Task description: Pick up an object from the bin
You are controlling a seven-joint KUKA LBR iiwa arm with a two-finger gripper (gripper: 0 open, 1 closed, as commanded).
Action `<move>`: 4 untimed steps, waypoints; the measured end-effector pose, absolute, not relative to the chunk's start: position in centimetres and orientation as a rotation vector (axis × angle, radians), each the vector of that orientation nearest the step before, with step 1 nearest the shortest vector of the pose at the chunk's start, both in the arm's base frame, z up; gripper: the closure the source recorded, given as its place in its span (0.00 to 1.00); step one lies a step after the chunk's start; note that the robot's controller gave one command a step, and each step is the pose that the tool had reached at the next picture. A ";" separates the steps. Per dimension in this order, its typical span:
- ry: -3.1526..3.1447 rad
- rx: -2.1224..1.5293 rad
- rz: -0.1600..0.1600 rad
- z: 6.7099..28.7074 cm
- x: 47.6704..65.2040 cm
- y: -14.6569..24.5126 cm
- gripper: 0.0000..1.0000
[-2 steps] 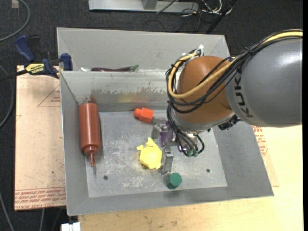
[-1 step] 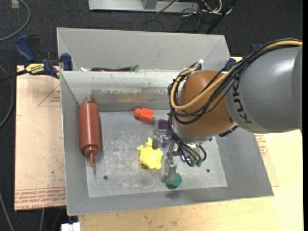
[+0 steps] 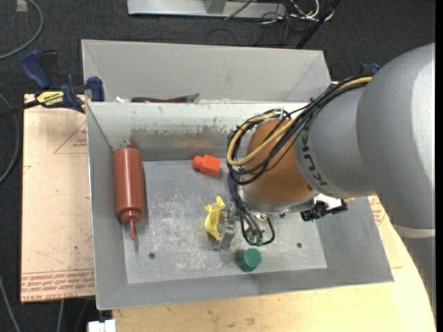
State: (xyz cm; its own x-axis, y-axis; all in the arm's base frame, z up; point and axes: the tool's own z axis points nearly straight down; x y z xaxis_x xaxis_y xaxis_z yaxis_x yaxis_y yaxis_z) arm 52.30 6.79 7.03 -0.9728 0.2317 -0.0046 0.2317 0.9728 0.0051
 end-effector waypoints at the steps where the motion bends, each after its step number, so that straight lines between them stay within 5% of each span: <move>1: 3.115 0.366 0.007 7.0 52.3 6.8 1.00; 2: 3.110 0.393 0.009 19.1 52.1 8.7 1.00; 3: 3.110 0.393 0.009 19.1 52.1 8.7 1.00; 4: 3.118 0.402 0.006 22.3 52.5 8.6 1.00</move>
Offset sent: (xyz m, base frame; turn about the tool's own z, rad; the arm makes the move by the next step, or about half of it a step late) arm -0.0022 0.0182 0.1206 0.0207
